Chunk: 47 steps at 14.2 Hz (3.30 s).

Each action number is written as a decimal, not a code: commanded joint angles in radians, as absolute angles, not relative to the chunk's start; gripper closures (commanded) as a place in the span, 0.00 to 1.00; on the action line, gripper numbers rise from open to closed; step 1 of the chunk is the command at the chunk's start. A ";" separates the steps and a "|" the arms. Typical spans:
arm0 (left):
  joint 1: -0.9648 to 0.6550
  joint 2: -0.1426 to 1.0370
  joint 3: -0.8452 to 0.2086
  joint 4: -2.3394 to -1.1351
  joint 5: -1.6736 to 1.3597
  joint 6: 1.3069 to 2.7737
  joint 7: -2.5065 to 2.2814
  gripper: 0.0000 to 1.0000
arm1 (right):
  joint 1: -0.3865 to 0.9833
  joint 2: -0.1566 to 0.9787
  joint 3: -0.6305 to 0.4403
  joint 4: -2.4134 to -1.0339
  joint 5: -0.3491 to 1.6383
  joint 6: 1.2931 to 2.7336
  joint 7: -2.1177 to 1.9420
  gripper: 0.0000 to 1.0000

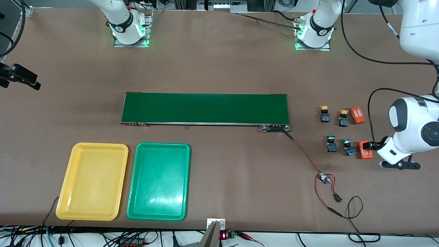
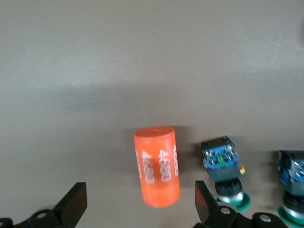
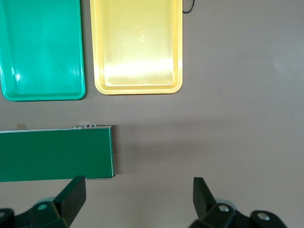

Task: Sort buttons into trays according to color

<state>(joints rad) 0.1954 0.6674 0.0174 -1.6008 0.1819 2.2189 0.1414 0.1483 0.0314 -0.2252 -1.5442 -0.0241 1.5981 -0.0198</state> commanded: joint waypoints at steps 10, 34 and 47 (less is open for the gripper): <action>0.229 0.715 -0.003 -1.571 0.071 2.243 0.285 0.78 | 0.164 0.006 -0.222 -1.563 -0.037 1.594 -0.031 0.00; 0.222 0.397 -0.709 -2.014 0.074 2.145 0.986 0.90 | 0.161 0.009 -0.224 -1.560 -0.037 1.597 -0.034 0.00; 0.236 0.420 -0.683 -1.766 0.192 1.867 0.899 0.00 | 0.164 0.009 -0.222 -1.560 -0.035 1.601 -0.034 0.00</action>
<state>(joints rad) 0.2258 0.4347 -0.6946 -1.8663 0.1784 1.9933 0.9463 0.1615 0.0305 -0.2236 -1.5443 -0.0242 1.5976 -0.0224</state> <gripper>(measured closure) 0.000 0.000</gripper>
